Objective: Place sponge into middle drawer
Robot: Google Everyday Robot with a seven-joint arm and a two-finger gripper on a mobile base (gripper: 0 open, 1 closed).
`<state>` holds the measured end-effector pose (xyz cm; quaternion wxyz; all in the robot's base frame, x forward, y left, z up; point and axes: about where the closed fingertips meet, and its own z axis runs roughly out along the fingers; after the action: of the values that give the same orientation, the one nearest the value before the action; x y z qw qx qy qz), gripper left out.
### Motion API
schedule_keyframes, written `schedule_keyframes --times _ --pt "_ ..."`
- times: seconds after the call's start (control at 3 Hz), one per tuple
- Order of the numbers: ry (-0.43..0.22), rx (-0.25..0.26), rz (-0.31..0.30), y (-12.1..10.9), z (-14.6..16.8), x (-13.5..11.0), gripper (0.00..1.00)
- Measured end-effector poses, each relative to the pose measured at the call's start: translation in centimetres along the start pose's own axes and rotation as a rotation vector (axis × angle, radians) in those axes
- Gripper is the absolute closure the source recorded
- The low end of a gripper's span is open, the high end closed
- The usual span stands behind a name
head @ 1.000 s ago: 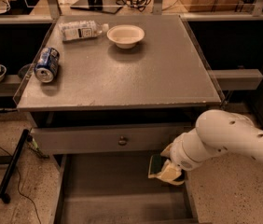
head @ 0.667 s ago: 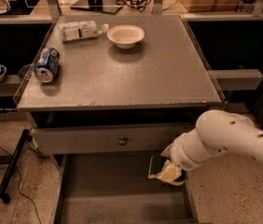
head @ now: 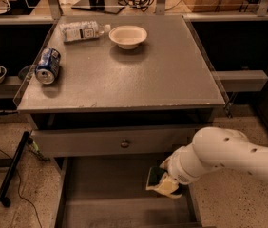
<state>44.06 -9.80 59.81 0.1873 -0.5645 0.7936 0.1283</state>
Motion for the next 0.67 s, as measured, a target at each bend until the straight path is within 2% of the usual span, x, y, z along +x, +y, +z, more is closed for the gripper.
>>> schedule_keyframes --times 0.33,0.67 --pt "-0.008 -0.044 0.062 1.02 5.88 0.45 1.0" --pt "-0.007 -0.044 0.061 1.02 5.89 0.45 1.0"
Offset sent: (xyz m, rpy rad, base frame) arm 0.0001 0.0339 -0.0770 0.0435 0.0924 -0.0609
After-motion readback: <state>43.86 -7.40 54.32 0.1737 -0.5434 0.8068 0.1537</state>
